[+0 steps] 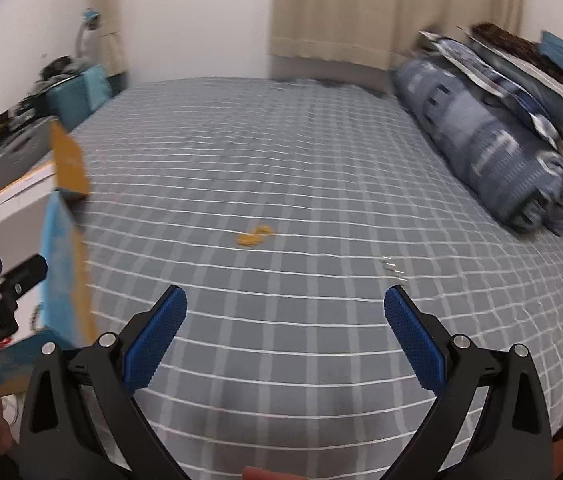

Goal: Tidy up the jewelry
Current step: 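Move both open tools back over the remaining bracelets on the bed, then grasp the amber bead bracelet with the left tool while the right tool grasps the pearl strand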

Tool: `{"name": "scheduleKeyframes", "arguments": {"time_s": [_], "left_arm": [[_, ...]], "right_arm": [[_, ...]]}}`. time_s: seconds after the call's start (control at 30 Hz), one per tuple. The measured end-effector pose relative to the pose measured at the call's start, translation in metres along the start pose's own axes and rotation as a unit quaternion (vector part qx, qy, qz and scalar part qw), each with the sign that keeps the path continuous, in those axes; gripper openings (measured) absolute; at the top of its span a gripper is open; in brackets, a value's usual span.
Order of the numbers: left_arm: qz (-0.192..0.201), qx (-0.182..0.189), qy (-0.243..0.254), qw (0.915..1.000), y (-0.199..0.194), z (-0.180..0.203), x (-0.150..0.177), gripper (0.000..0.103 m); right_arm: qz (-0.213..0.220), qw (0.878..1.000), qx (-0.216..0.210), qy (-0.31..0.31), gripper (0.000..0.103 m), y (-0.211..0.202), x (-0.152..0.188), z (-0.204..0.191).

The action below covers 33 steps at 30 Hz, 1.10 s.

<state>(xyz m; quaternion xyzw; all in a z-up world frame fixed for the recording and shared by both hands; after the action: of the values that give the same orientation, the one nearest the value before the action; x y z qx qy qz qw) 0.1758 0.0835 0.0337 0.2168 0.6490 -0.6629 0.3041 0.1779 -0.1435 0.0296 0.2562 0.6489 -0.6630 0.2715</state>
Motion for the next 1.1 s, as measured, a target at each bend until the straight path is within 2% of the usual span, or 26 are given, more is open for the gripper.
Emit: {"name": "scheduleKeyframes", "arguments": {"time_s": [0.17,0.4,0.57,0.77,1.1], "left_arm": [[-0.011,0.008,0.041,0.9991,0.042,0.06,-0.012,0.097],[-0.032,0.009,0.071,0.9969,0.11,0.107,-0.03,0.097],[-0.054,0.01,0.087,0.9947,0.164,0.129,-0.033,0.097],[-0.085,0.005,0.094,0.9919,0.222,0.147,-0.03,0.097],[-0.089,0.004,0.093,0.9917,0.259,0.157,-0.031,0.097]], "right_arm": [[-0.013,1.0,0.015,0.02,0.095,0.031,-0.005,0.046],[-0.038,0.998,0.016,0.039,0.095,0.092,-0.017,0.084],[-0.06,0.997,0.018,0.054,0.094,0.139,-0.015,0.109],[-0.086,0.994,0.025,0.056,0.087,0.186,-0.009,0.13],[-0.128,0.991,0.014,0.047,0.07,0.224,0.004,0.126]]}}
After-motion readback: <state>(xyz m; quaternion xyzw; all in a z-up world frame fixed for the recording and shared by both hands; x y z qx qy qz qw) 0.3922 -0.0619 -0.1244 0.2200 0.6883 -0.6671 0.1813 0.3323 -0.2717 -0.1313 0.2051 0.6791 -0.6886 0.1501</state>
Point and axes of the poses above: each gripper's, at about its wrist camera, not at the fingertips, and y roughly the way its jaws point, z to its right, x to its underside, the point moved 8 cm from there along y, roughly the way its jaws point, and after that the axes turned 3 degrees about -z, right-handed, at the moved point
